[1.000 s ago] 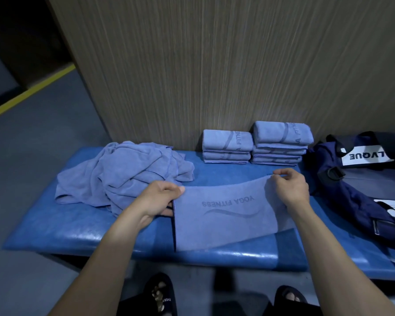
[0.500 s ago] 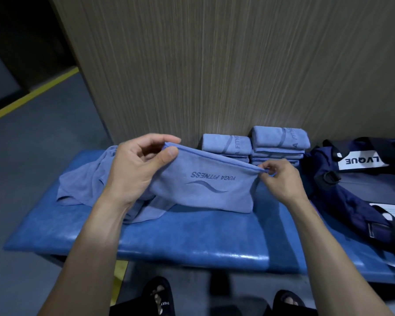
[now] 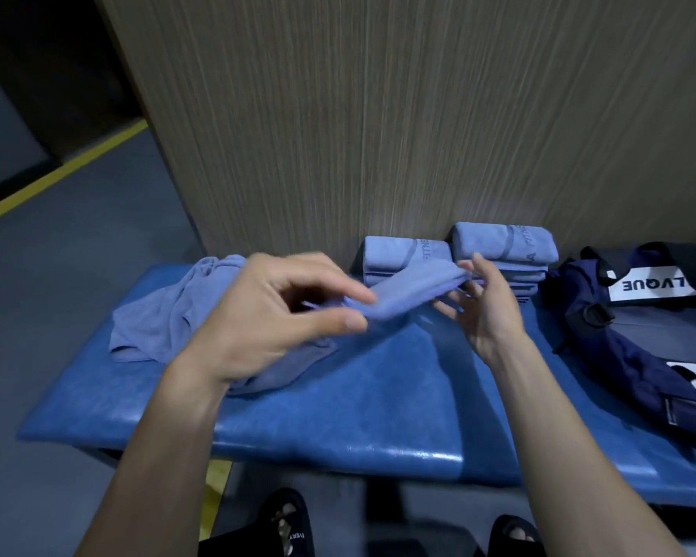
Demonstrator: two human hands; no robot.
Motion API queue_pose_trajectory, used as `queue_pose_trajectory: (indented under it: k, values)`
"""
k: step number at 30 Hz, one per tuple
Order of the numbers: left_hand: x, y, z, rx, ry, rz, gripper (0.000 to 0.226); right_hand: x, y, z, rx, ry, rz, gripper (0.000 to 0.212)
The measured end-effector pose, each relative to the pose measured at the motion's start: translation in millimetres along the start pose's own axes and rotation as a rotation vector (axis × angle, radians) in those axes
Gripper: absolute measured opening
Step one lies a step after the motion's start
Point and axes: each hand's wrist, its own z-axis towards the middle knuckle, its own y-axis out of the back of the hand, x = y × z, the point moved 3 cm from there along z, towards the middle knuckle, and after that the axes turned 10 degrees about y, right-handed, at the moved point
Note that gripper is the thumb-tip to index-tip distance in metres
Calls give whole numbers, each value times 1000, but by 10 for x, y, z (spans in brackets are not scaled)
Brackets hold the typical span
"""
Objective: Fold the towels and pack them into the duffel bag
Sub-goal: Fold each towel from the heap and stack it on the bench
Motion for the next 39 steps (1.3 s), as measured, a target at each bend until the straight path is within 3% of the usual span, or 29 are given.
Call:
queue_pose_trajectory:
  k: [5,10,16,20,25,27,29,34,37,39]
  values:
    - [404,-816,-67,489,188,261,18,-312,198,19,-55,-92,-225,9]
    - [661,-1354,-214,675,206,388,21,-282,269,15,-63,-39,-324,23]
    - [615,-1554,-214,642,119,381,21,-227,228,50,45,33,-272,35]
    - [657,-1708,-289,677,109,408,20,-280,351,51,-28,91,-621,34]
    - [680,-1670,-220,604,122,352,26,-88,402,12,149,346,-1168,38]
    - [682,-1656,-194,575,198,263,29,28,341,-132,284,368,-1124,23]
    - [687,-1643,-170,543,260,188,29,78,289,-421,470,235,-921,16]
    - [699,-1629,-145,458,264,174,34,187,439,-1088,827,5,-714,48]
    - [726,-1638,-169,379,272,143,37,254,687,-1288,935,18,-776,28]
    - [750,-1635,-190,366,293,89,40,220,812,-1364,937,74,-883,36]
